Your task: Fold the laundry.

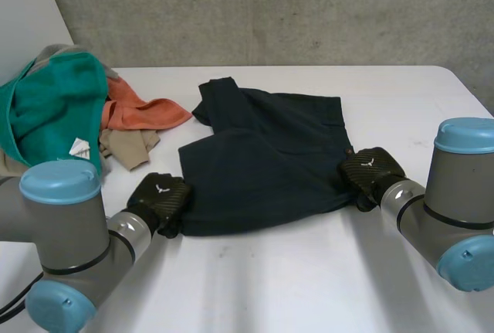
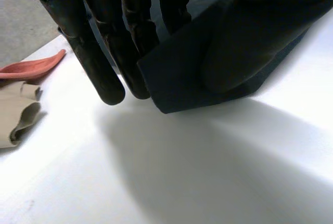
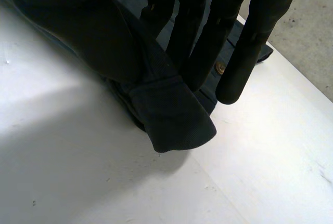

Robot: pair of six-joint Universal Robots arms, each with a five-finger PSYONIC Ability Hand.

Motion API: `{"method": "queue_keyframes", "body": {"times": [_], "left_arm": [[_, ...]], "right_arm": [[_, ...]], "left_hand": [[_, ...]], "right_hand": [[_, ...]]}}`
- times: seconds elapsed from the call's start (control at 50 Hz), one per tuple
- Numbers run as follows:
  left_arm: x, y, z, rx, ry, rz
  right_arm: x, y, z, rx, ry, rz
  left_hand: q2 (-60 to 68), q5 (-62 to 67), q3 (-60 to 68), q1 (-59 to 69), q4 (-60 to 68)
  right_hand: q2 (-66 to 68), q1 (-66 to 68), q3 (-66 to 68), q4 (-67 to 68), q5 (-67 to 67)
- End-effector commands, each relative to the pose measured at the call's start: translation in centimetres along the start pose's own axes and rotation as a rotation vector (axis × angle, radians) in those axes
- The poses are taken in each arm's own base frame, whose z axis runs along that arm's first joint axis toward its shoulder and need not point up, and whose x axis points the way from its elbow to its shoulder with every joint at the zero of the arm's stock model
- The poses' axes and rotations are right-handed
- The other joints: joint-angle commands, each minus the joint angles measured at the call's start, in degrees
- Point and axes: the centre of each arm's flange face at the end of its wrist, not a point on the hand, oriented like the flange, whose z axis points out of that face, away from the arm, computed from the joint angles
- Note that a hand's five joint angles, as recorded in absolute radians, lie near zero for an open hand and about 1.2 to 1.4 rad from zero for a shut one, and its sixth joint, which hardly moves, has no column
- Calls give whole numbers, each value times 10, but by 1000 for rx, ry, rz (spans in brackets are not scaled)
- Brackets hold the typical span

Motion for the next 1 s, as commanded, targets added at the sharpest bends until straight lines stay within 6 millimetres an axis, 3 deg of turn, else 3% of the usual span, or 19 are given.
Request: {"method": "queue_keyframes", "body": {"times": [0.02,0.12,0.22,0.3,0.36,0.48,0.54,0.6,0.66,0.74,0.82,0.84,0.88,0.9,0.94,0.96,0.98,1.0], "left_arm": [[-17,-41,-25,126,-92,-4],[-26,-72,-59,245,-142,-4],[-23,-82,-79,289,-141,-2],[-11,-83,-101,263,-96,17],[-3,-86,-131,224,-54,30],[12,-68,-180,7,71,76],[18,-62,-188,-54,115,91],[20,-60,-174,-39,111,102],[23,-54,-146,-41,106,104],[25,-51,-105,-34,103,103],[22,-65,-60,39,67,120],[18,-79,-43,99,41,137],[12,-97,-26,179,-3,162],[7,-111,-17,237,-39,174],[-10,-152,-1,404,-161,192],[-17,-167,2,471,-212,193],[-33,-201,7,619,-319,191],[-42,-217,5,687,-372,188]], "right_arm": [[6,-19,-20,37,15,-37],[11,-36,-40,48,18,-75],[15,-46,-51,62,30,-96],[19,-58,-72,69,37,-137],[20,-64,-96,46,25,-209],[7,-47,-141,-123,-106,-408],[-2,-36,-152,-186,-192,-478],[-5,-31,-148,-189,-196,-481],[-7,-25,-137,-191,-195,-467],[-9,-14,-106,-218,-200,-449],[2,-20,-81,-204,-130,-425],[11,-30,-71,-171,-68,-405],[20,-41,-62,-132,-8,-384],[31,-56,-51,-73,61,-360],[43,-76,-41,8,137,-340],[59,-101,-32,121,228,-317],[64,-112,-30,172,263,-307],[71,-124,-28,231,305,-299]], "left_hand": [[117,136,121,136,117],[117,136,121,136,117],[117,136,121,136,117],[117,136,121,136,117],[117,136,121,136,117],[117,136,121,136,117],[117,136,121,136,117],[117,136,121,136,117],[117,136,121,136,117],[117,136,121,136,117],[117,136,121,136,117],[117,136,121,136,117],[117,136,121,136,117],[117,136,121,136,117],[117,136,121,136,117],[117,136,121,136,117],[117,136,121,136,117],[117,136,121,136,117]], "right_hand": [[121,154,118,112,120],[121,154,118,112,120],[121,154,118,112,120],[121,154,118,112,120],[121,154,118,112,120],[121,154,118,112,120],[121,154,118,112,120],[121,154,118,112,120],[121,154,118,112,120],[121,154,118,112,120],[121,154,118,112,120],[121,154,118,112,120],[121,154,118,112,120],[121,154,118,112,120],[121,154,118,112,120],[121,154,118,112,120],[121,154,118,112,120],[121,154,118,112,120]]}}
